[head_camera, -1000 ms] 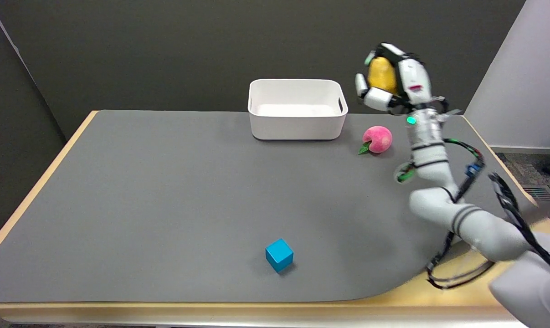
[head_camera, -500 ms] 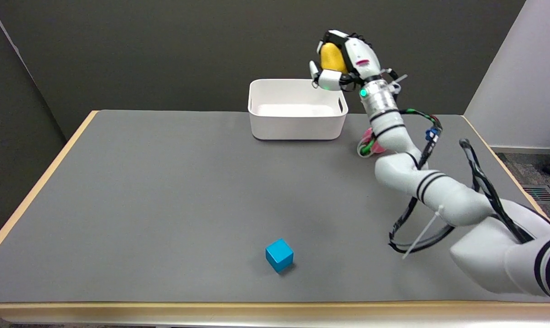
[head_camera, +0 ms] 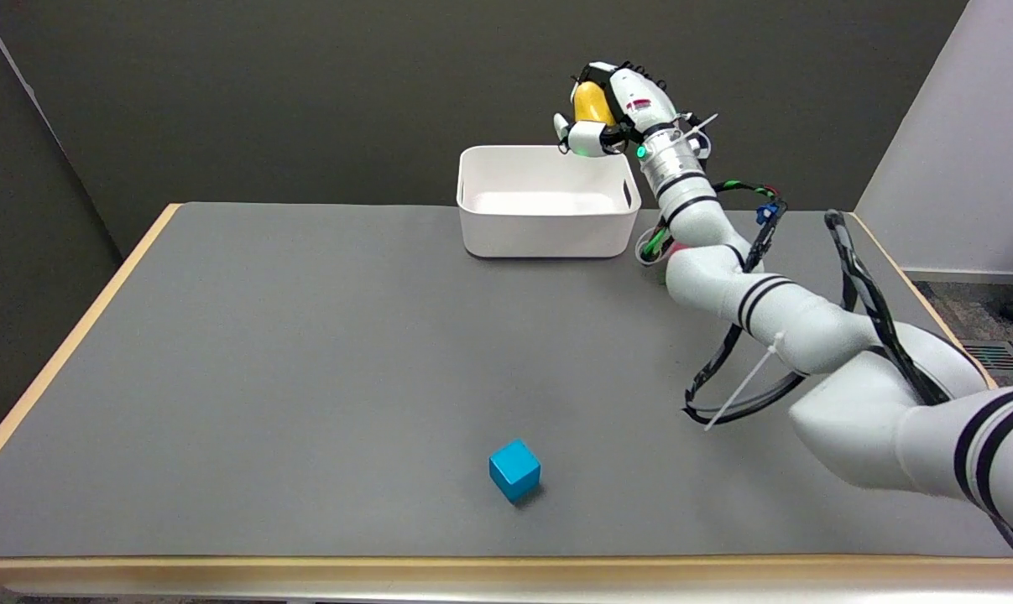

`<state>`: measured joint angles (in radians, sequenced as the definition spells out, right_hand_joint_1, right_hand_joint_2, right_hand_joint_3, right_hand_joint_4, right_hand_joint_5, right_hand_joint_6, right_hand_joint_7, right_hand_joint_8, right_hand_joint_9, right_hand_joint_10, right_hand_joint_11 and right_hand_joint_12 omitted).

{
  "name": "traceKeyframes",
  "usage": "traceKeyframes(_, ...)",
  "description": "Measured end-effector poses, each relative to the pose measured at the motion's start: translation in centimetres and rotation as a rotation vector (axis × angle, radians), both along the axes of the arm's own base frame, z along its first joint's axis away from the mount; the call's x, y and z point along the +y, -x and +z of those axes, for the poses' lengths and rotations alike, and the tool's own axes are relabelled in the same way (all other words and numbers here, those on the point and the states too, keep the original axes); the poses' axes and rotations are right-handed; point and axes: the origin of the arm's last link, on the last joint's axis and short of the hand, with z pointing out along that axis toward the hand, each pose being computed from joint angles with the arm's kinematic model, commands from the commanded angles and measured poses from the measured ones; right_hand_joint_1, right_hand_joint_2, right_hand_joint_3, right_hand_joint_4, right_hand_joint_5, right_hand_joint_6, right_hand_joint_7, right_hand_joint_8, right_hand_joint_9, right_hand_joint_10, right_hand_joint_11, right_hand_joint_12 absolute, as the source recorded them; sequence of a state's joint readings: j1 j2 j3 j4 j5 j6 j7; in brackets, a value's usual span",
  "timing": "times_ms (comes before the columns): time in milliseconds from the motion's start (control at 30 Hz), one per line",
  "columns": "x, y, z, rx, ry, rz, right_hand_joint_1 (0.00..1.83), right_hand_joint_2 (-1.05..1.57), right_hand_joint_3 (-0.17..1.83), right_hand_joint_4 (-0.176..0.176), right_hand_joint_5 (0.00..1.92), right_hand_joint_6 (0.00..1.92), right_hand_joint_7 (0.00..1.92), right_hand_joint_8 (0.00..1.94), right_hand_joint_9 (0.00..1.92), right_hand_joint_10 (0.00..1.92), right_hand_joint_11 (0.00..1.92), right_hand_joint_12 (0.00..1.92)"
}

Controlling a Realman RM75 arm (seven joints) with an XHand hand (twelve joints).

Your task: Place the pear in the white box.

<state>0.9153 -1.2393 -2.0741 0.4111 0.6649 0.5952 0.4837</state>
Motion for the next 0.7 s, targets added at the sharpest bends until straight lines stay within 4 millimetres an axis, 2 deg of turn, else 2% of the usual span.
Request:
traceKeyframes(167, -0.6, 0.0, 0.0, -0.019, 0.025, -0.029, 0.84, 1.08, 0.75, -0.062, 0.53, 1.92, 0.22, 1.94, 0.45, 1.92, 0.00, 1.92)
traceKeyframes(233, -0.8, 0.0, 0.0, -0.024, 0.029, -0.038, 0.88, 1.00, 0.88, -0.086, 0.58, 1.92, 0.24, 1.94, 0.48, 1.92, 0.00, 1.92)
traceKeyframes(300, -1.0, -0.1, -0.1, -0.033, 0.033, -0.046, 0.90, 0.94, 0.97, -0.091, 0.63, 1.91, 0.31, 1.94, 0.53, 1.92, 0.00, 1.92)
traceKeyframes(367, -1.1, 0.0, -0.2, -0.040, 0.033, -0.053, 0.99, 0.83, 1.04, -0.125, 0.74, 1.78, 0.48, 1.94, 0.72, 1.92, 0.00, 1.92)
traceKeyframes(433, -1.2, 0.0, -0.3, -0.046, 0.032, -0.061, 1.01, 0.92, 0.79, -0.134, 0.72, 1.64, 0.63, 1.94, 0.80, 1.92, 0.04, 1.92)
traceKeyframes(467, -1.3, 0.0, -0.4, -0.050, 0.031, -0.066, 0.96, 1.03, 0.60, -0.058, 0.67, 1.63, 0.70, 1.60, 0.78, 1.65, 0.10, 1.92)
traceKeyframes(500, -1.4, 0.0, -0.4, -0.054, 0.030, -0.071, 0.91, 1.11, 0.46, 0.003, 0.63, 1.62, 0.77, 1.32, 0.75, 1.44, 0.15, 1.92)
traceKeyframes(533, -1.4, 0.1, -0.5, -0.060, 0.028, -0.076, 0.79, 1.11, 0.44, 0.066, 0.57, 1.47, 0.77, 0.96, 0.67, 1.16, 0.21, 1.84)
traceKeyframes(567, -1.4, 0.1, -0.5, -0.065, 0.026, -0.080, 0.54, 0.85, 0.86, 0.081, 0.46, 1.00, 0.57, 0.66, 0.46, 0.93, 0.23, 1.54)
traceKeyframes(600, -1.5, 0.2, -0.6, -0.075, 0.024, -0.084, 0.44, 0.75, 0.99, 0.086, 0.36, 0.76, 0.41, 0.49, 0.30, 0.75, 0.15, 1.31)
traceKeyframes(633, -1.5, 0.3, -0.7, -0.086, 0.020, -0.089, 0.39, 0.71, 1.01, 0.087, 0.27, 0.61, 0.28, 0.38, 0.16, 0.61, 0.04, 1.10)
traceKeyframes(700, -1.6, 0.4, -0.8, -0.112, 0.011, -0.101, 0.35, 0.67, 1.01, 0.091, 0.16, 0.47, 0.13, 0.27, 0.05, 0.37, 0.00, 0.81)
